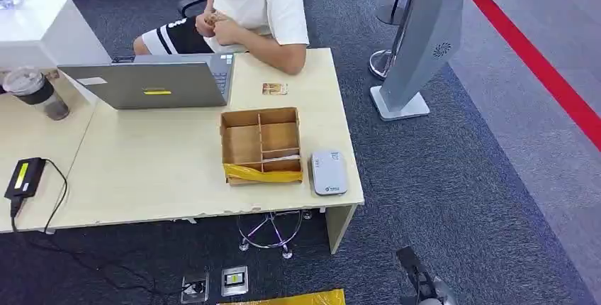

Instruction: Pass the card to the sensor for recognition and then transmit it.

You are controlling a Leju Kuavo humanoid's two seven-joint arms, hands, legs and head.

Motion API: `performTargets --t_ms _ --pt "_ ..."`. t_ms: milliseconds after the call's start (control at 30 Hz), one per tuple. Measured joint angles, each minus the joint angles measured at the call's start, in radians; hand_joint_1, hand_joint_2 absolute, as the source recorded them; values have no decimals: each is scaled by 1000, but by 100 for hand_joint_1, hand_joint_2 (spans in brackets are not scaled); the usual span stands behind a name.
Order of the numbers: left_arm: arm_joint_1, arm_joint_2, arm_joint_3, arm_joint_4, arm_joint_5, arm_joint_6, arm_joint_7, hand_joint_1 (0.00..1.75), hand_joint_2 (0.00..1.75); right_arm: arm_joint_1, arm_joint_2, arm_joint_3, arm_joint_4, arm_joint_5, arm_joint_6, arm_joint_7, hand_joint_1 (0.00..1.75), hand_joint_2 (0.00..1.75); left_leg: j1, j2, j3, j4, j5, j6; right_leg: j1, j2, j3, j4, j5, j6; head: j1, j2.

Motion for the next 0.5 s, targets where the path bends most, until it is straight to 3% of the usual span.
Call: performTargets --t_ms 267,500 --pt "-7 -9 -30 13 21 -33 -8 0 175 12 7 5 18 -14 95 44 0 175 0 0 0 0 0 0 0 0 0 0 0 0 0 0" --pt "-13 -11 -50 25 27 -52 -10 0 175 14 14 10 24 -15 103 27 0 175 0 0 0 0 0 0 0 0 0 0 0 0 0 0"
